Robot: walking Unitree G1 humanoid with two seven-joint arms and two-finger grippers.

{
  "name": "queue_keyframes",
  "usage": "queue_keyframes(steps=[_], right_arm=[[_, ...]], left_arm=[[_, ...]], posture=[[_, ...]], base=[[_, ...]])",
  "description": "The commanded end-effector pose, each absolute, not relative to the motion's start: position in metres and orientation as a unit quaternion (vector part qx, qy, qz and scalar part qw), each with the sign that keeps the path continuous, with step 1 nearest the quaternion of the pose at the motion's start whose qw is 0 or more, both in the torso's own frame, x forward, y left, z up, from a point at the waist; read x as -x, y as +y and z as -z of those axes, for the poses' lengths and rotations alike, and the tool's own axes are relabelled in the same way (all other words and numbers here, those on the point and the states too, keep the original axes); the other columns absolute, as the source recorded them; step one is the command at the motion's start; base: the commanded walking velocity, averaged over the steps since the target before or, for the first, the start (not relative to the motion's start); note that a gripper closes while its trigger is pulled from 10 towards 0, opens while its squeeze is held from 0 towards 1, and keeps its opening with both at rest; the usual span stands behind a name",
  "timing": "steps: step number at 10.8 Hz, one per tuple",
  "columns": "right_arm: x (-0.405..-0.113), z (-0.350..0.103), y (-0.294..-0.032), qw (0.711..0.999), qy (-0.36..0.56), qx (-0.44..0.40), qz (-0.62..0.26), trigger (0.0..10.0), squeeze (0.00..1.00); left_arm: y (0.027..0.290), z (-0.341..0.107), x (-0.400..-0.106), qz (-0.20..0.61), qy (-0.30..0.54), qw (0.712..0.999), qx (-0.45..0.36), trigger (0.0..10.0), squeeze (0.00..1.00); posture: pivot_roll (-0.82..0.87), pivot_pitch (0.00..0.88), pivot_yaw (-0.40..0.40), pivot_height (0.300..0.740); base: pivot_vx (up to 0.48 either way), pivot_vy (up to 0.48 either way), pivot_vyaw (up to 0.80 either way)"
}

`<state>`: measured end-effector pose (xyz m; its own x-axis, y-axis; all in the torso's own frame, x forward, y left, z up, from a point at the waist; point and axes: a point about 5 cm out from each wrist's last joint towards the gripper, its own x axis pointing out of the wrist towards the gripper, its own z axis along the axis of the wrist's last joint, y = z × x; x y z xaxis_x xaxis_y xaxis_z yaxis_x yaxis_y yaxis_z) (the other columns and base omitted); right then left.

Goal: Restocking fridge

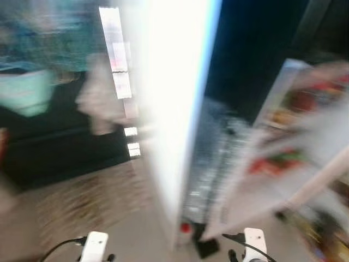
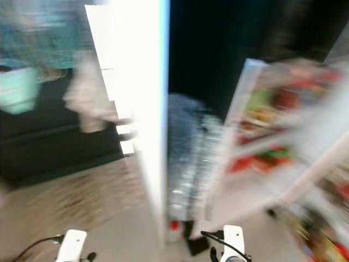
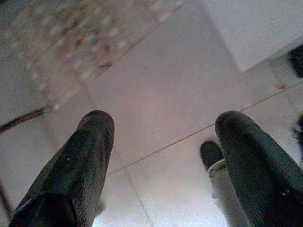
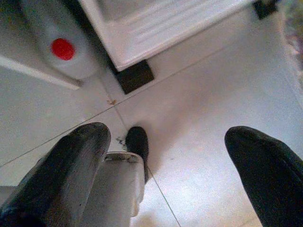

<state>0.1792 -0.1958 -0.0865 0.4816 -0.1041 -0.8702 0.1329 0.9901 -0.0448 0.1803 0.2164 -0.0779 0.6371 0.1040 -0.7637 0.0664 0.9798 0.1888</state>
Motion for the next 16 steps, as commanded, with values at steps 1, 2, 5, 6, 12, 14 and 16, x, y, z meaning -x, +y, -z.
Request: queue_keyframes(steps=[1, 2, 5, 6, 12, 14, 16], right_arm=[[-0.1828, 0.085, -0.1945, 0.861, 0.503, -0.015, 0.068, 10.0, 0.0], [-0.183, 0.085, -0.1944, 0.861, 0.504, -0.015, 0.068, 10.0, 0.0], [-0.1844, 0.0843, -0.1944, 0.863, 0.5, -0.015, 0.067, 10.0, 0.0], [-0.1847, 0.0841, -0.1944, 0.864, 0.499, -0.016, 0.067, 10.0, 0.0], [-0.1849, 0.0839, -0.1951, 0.864, 0.498, -0.015, 0.07, 10.0, 0.0], [-0.1849, 0.0839, -0.1953, 0.864, 0.498, -0.014, 0.069, 10.0, 0.0], [-0.1847, 0.084, -0.1954, 0.863, 0.5, -0.013, 0.07, 10.0, 0.0]], left_arm=[[0.2235, 0.08, -0.1727, -0.014, 0.435, 0.894, -0.103, 10.0, 0.0], [0.2248, 0.0802, -0.1716, -0.016, 0.437, 0.893, -0.102, 10.0, 0.0], [0.2206, 0.081, -0.173, -0.016, 0.441, 0.892, -0.099, 10.0, 0.0], [0.2196, 0.0808, -0.1739, -0.014, 0.44, 0.892, -0.1, 10.0, 0.0], [0.2215, 0.0812, -0.1729, -0.016, 0.446, 0.89, -0.095, 10.0, 0.0], [0.2213, 0.0824, -0.1705, -0.014, 0.449, 0.888, -0.095, 10.0, 0.0], [0.2208, 0.0831, -0.1692, -0.012, 0.451, 0.887, -0.098, 10.0, 0.0]], posture=[[0.05, 0.0, -0.004, 0.74], [0.05, 0.0, -0.002, 0.74], [0.05, 0.0, -0.004, 0.74], [0.05, 0.0, -0.004, 0.74], [0.05, 0.0, -0.005, 0.74], [0.05, 0.0, -0.004, 0.74], [0.05, 0.0, -0.004, 0.74]], base=[[0.0, 0.0, -0.77], [0.0, 0.0, -0.77], [0.0, 0.215, -0.67], [0.0, 0.0, 0.0], [0.0, 0.16, 0.0], [0.0, 0.24, 0.0], [0.0, 0.0, -0.4]])
